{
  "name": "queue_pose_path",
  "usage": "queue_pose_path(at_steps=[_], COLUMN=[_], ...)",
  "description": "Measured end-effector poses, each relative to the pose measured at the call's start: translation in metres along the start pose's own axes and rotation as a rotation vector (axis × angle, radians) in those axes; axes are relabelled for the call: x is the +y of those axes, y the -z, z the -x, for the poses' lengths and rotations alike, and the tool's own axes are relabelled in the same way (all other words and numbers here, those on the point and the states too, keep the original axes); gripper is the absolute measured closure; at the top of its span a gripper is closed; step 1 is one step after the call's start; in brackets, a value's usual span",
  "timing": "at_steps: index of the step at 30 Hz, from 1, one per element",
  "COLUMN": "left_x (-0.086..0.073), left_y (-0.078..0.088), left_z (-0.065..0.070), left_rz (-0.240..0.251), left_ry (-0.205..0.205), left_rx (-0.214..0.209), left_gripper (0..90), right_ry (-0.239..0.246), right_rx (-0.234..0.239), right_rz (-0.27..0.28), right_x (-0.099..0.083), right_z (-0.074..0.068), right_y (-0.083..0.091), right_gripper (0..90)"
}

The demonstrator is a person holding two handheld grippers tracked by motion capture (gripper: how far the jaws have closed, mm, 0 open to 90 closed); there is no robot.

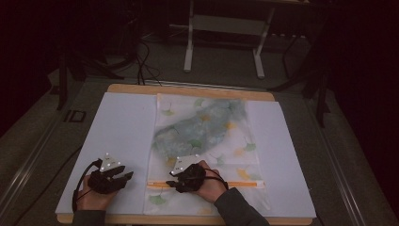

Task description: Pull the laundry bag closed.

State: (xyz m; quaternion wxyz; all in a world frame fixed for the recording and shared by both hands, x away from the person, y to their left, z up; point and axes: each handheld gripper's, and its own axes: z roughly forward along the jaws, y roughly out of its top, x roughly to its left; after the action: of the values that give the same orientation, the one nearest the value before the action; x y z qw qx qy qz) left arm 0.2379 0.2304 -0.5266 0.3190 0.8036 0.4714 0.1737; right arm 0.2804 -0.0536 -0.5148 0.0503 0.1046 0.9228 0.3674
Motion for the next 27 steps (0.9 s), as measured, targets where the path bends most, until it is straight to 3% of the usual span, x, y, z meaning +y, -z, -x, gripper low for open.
queue_pose_path(at_steps=[27], left_x=[0.001], left_y=[-0.001], left_z=[0.002], left_rz=[-0.011], left_ry=[-0.011], left_rx=[0.0], left_gripper=[57.7], right_ry=[0.051], right_rx=[0.06], right_rz=[-0.02], right_x=[0.02], right_z=[-0.014], right_y=[-0.04], right_gripper=[71.9])
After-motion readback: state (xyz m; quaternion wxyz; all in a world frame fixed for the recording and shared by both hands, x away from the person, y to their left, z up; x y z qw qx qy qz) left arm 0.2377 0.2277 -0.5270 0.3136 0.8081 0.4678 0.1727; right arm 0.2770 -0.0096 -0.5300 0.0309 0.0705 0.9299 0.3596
